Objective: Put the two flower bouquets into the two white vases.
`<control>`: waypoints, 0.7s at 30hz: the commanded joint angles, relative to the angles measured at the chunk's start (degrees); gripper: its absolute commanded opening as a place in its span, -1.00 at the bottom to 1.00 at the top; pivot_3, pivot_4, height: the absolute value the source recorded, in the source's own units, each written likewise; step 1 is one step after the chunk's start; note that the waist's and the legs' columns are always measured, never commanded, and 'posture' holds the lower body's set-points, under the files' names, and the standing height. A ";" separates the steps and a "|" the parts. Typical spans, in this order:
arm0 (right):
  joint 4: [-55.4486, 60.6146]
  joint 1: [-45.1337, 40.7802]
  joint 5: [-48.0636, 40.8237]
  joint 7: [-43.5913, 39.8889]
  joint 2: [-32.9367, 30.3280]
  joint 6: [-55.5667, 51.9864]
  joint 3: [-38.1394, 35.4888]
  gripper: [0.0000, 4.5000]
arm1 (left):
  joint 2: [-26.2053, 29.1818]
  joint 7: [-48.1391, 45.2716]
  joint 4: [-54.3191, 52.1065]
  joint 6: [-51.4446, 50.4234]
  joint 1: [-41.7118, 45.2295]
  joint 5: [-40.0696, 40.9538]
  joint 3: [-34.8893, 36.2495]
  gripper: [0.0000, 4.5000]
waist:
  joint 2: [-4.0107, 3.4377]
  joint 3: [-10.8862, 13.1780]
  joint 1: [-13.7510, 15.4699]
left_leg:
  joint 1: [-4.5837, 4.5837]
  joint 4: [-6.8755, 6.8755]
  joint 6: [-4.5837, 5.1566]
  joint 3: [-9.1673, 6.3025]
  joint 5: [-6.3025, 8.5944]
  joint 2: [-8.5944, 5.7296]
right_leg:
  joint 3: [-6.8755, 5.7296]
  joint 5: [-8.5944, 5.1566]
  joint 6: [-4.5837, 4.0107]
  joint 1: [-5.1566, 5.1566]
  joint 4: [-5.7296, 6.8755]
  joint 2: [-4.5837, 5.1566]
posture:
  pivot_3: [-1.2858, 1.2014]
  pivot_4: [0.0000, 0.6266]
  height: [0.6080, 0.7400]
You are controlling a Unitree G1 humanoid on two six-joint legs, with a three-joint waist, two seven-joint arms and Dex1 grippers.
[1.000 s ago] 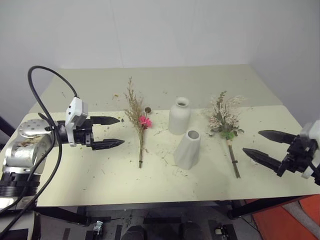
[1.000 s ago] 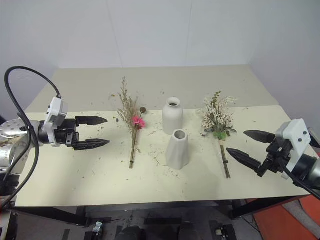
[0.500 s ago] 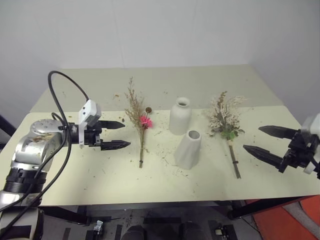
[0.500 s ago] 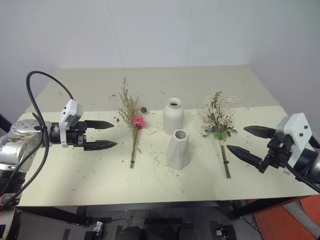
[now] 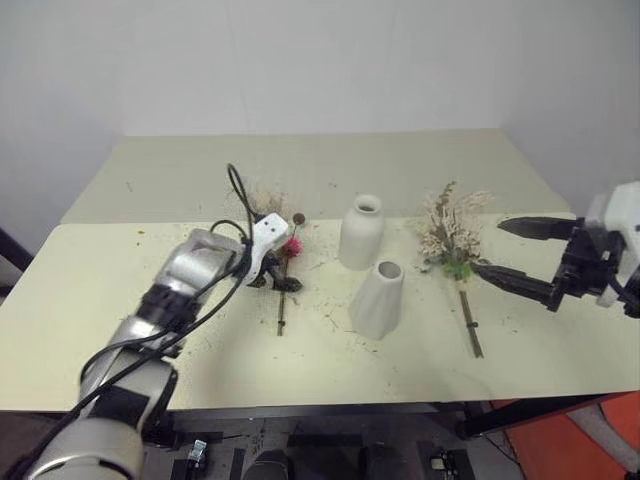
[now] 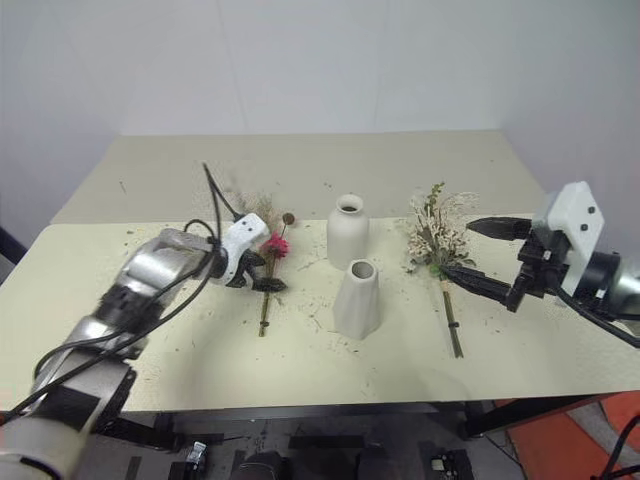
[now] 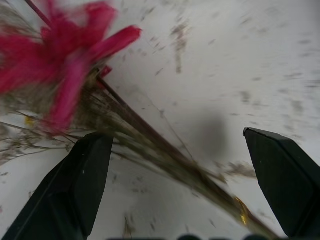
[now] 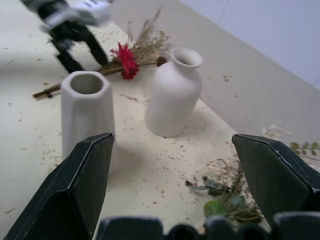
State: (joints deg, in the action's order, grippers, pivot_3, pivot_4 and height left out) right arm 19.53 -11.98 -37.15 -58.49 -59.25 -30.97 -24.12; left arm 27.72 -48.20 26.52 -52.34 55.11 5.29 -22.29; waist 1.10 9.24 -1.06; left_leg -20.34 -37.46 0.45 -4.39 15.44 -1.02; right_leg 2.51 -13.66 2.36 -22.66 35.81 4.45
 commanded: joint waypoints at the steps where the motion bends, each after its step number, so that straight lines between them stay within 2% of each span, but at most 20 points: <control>1: 0.81 -1.78 -0.07 -0.28 -0.74 1.23 -0.63 1.00 | -3.12 3.89 7.09 1.38 3.36 -3.56 -0.13 0.92 | 0.00 0.00 0.26 | 0.02 -0.03 0.00 -0.01 0.00 -0.01 | -0.02 0.00 0.00 0.04 0.01 0.01 | 0.03 -0.52 1.00; 4: 1.15 -1.09 0.06 -0.49 -0.55 1.26 -1.24 1.00 | -4.37 4.51 8.66 2.48 3.77 -4.53 0.39 0.66 | -0.01 -0.01 0.26 | 0.04 -0.11 0.00 -0.02 0.00 -0.01 | -0.02 0.00 0.01 0.07 0.06 0.02 | 0.03 -0.52 1.00; 10: 1.60 0.22 0.05 -0.40 -0.27 1.50 -2.32 1.00 | -4.35 5.44 9.54 3.88 3.85 -5.73 1.93 -0.16 | -0.02 -0.01 0.21 | 0.06 -0.19 0.00 -0.03 0.00 -0.01 | -0.02 -0.01 0.02 0.11 0.12 0.03 | 0.03 -0.52 1.00; 16: 1.59 0.53 0.09 -0.01 0.04 2.00 -2.12 1.00 | -3.08 6.10 5.06 3.08 4.00 -5.19 5.11 -0.94 | -0.01 -0.01 0.19 | 0.00 -0.20 0.00 -0.03 0.00 -0.01 | -0.02 -0.01 0.02 0.05 0.11 0.02 | 0.03 -0.52 1.00; 21: 0.89 -0.31 0.33 0.45 0.51 2.29 -1.01 1.00 | -2.55 8.79 1.19 6.34 3.92 -3.55 11.38 -0.99 | 0.00 0.00 0.34 | -0.26 -0.28 -0.01 -0.06 0.00 -0.01 | -0.03 0.00 0.02 -0.21 0.13 0.05 | 0.03 -0.52 1.00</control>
State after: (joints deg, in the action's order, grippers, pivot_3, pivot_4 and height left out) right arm 19.74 -11.10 -36.81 -58.49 -58.83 -30.24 -23.90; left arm 24.40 -40.61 30.21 -47.87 58.18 0.62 -13.51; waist 1.10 9.23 -0.72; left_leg -20.71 -37.77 0.44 -4.45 15.43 -1.03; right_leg 2.48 -13.65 2.38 -22.98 35.97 4.50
